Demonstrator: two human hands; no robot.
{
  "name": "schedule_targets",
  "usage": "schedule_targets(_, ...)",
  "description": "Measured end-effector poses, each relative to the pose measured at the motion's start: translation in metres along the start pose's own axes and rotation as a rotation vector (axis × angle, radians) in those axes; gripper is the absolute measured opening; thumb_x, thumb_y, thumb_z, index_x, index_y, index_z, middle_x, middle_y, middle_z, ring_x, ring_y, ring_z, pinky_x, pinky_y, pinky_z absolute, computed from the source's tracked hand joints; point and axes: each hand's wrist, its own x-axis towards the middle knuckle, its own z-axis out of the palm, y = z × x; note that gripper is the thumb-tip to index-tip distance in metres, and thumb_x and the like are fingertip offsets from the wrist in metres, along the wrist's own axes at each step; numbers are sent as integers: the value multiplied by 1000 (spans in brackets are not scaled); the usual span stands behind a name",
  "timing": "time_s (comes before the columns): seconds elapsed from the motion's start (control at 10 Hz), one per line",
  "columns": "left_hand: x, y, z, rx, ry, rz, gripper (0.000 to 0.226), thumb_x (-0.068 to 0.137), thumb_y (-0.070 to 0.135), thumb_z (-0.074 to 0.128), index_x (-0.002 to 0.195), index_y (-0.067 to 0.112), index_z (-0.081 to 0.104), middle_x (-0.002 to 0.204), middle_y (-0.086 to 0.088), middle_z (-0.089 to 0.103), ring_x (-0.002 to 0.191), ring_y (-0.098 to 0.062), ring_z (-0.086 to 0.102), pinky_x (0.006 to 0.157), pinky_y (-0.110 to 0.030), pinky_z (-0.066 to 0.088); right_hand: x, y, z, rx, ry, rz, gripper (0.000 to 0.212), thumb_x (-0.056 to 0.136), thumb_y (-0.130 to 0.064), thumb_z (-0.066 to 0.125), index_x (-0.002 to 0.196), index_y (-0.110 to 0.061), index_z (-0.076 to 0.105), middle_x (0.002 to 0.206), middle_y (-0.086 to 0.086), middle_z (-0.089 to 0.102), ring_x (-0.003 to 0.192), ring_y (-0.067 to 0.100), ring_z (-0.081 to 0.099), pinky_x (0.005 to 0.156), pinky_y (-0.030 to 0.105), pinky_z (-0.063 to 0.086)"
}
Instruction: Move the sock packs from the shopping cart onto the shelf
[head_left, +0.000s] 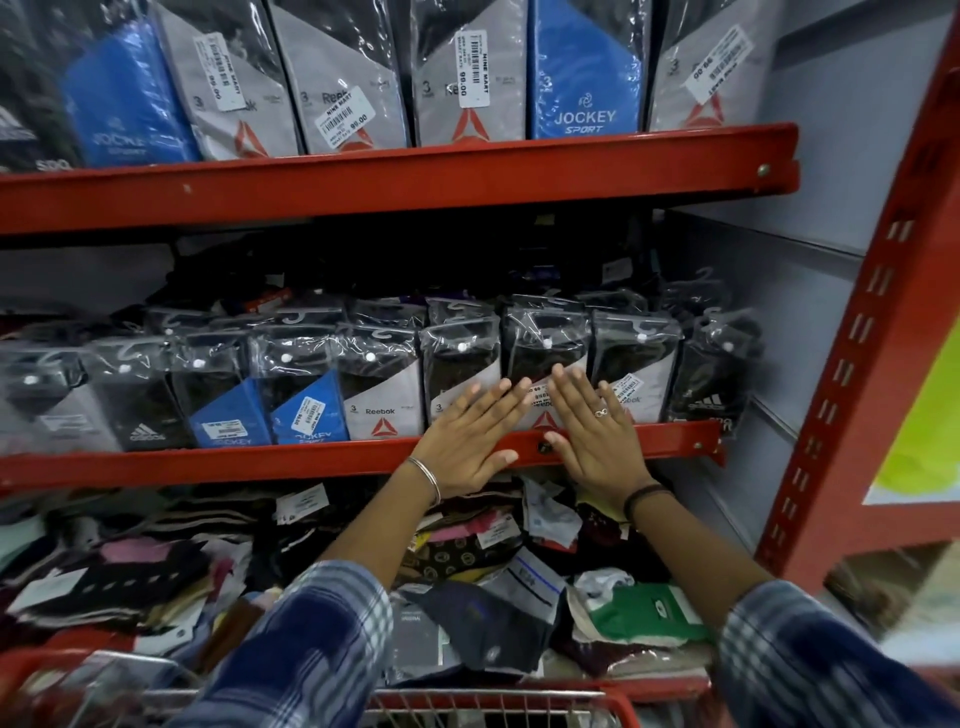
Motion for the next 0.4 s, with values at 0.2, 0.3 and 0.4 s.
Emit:
schedule_targets(0.2, -23, -26, -46, -20, 132, 17, 61, 98, 43, 9, 148, 15, -12, 156, 2, -25, 145, -15, -17, 117, -37, -12, 28, -26, -47, 73, 139, 61, 56, 99, -41, 14, 147, -12, 14, 158, -7, -16, 146, 11, -4, 118, 38, -5)
schedule_targets(0.3, -15, -58, -86, 27, 284, -28, 61, 99, 40, 13, 148, 15, -12, 155, 2, -25, 144, -15, -18, 117, -38, -10, 70, -35, -80, 70, 278, 77, 56, 99, -40, 18, 148, -13, 9, 157, -7, -17, 145, 12, -5, 118, 39, -3)
schedule_targets(0.4, -2, -89, -137, 88, 350, -111, 62, 98, 39, 16, 148, 16, -12, 155, 5, -26, 144, -14, -16, 118, -38, -6, 114, -48, -124, 58, 384, 111, 57, 99, -38, 25, 148, -10, 15, 158, 2, 7, 145, 12, -2, 118, 40, 0)
